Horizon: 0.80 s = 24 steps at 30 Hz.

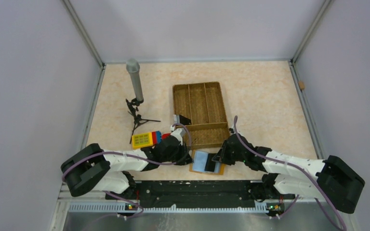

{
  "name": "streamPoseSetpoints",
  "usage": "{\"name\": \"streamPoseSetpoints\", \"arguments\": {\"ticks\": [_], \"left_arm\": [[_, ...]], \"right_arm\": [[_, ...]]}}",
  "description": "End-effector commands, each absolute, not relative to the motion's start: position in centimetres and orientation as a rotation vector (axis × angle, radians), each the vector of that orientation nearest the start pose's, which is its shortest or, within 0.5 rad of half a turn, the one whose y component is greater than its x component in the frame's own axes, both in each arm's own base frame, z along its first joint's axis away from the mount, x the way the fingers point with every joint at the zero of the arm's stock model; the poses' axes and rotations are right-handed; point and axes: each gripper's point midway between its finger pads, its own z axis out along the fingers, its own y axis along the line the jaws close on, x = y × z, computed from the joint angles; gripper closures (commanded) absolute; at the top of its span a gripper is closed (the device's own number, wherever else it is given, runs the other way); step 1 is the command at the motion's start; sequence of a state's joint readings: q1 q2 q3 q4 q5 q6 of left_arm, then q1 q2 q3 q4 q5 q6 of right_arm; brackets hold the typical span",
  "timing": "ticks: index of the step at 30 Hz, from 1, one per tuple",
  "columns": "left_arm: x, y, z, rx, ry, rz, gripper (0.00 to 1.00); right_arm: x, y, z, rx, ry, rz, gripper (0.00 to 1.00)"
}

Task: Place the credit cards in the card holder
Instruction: Insert the credit card into the card holder.

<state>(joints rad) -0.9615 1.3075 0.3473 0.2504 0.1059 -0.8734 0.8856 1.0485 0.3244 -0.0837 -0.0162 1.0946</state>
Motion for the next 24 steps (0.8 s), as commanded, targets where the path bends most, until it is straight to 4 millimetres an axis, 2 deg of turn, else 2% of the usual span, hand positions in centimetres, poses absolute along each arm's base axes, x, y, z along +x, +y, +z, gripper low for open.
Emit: {"name": "streamPoseSetpoints", "arguments": {"ticks": [1,19,24], "left_arm": [[12.6,-26.1,-0.7,0.206,2.611,-0.839,0.83],[12.5,-26.5,-0.7,0.233,2.617,-0.84,0.86],[12.5,-26.5,-0.8,0.234,2.621,-0.836,0.9]], "right_arm": [[13.4,21.6,0.9,0.301,2.632,0.786,1.0],[11.5,21.3,-0.5,0.306,2.724,0.797,1.0],[11.2,20.9,-0.4,0.317,2.741,0.779,1.0]]}}
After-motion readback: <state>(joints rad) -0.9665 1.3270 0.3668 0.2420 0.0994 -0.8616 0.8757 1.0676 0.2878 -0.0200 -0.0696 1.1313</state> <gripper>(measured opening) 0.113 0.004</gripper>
